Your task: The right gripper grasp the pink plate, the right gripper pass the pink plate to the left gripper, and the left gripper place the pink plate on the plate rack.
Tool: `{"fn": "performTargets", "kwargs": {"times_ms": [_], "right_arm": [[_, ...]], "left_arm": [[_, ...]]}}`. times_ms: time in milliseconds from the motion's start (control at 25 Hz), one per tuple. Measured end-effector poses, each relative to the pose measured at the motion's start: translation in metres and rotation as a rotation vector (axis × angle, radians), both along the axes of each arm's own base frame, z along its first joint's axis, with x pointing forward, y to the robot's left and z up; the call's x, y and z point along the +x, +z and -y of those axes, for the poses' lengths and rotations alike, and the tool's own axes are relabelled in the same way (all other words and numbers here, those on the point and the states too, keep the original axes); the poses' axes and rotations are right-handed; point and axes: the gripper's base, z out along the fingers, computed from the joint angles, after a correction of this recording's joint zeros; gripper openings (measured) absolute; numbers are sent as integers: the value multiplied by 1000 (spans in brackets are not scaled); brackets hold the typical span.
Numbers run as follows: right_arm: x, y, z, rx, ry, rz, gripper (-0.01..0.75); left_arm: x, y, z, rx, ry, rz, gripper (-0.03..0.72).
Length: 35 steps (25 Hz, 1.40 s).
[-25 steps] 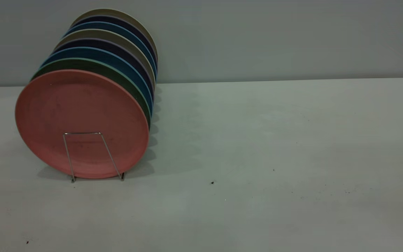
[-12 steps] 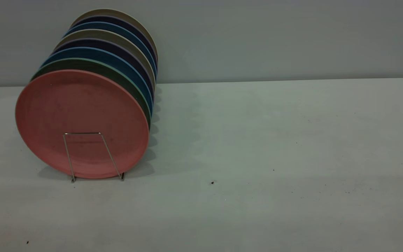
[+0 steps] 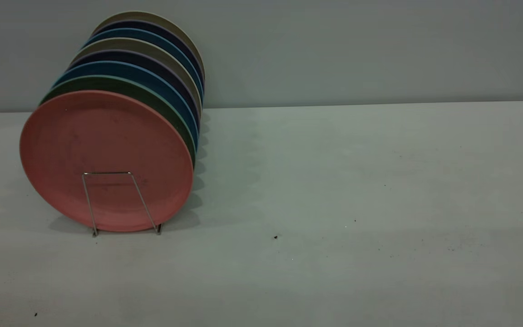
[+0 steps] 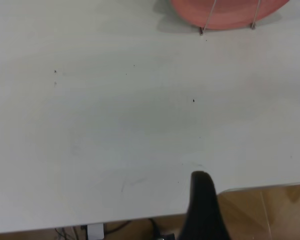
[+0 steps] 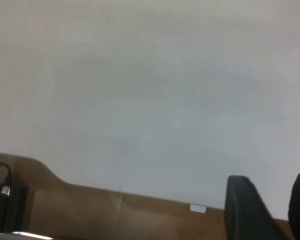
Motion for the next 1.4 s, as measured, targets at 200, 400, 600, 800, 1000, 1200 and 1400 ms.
{"fn": "performTargets", "kwargs": {"times_ms": [200,400,600,800,1000,1200,1400], "right_arm": [[0,0,0,1,1,0,237],[0,0,0,2,2,0,237],[-10,2,0,3,2,75,237],[-32,3,0,8,3,228,237],[-39,3,0,7,5,268,237],[-39,3,0,8,5,268,237],[-39,3,0,8,5,268,237]], "left_arm": [[0,0,0,-1,0,-3,582],[0,0,0,-1,0,-4,582],[-4,0,0,-2,0,23,582],[-12,-1,0,-3,-1,78,582],[-17,-2,0,-4,-1,111,582],[-18,-2,0,-5,0,117,582],[-18,-2,0,-5,0,117,582]]}}
